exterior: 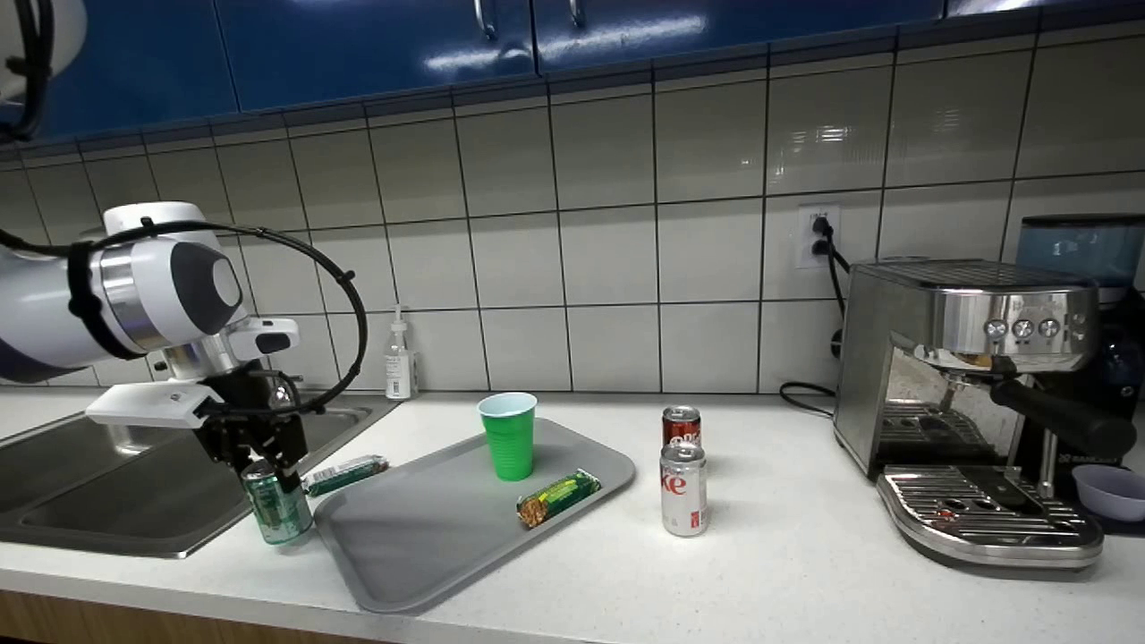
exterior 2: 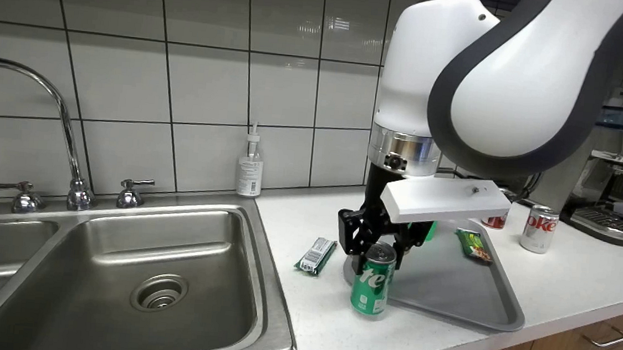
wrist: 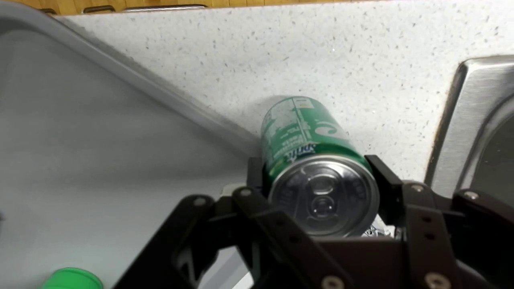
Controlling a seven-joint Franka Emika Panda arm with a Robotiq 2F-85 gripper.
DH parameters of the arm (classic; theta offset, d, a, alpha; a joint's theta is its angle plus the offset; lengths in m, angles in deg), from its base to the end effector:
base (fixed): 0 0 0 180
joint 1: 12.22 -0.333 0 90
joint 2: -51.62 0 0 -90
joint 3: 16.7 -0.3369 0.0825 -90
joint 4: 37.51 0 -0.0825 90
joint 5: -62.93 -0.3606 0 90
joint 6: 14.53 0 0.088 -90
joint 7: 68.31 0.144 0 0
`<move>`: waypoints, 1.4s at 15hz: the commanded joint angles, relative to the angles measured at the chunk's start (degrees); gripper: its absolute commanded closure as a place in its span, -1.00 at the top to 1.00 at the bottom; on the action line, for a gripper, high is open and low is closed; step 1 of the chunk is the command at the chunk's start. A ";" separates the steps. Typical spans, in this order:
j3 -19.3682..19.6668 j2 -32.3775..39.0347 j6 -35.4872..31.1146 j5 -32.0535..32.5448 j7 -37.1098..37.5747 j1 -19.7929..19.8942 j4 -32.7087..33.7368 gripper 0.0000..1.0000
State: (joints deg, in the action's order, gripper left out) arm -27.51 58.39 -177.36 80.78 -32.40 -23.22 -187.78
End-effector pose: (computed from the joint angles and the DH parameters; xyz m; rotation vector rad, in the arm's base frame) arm 0.4019 0.1766 0.2240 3.1102 0.0692 0.2073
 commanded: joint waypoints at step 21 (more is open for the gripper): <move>8.89 -6.31 -0.60 -7.38 -15.00 6.99 -1.51 -0.23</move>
State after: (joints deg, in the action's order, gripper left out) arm -19.45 54.36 -177.43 76.27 -42.67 -17.46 -187.94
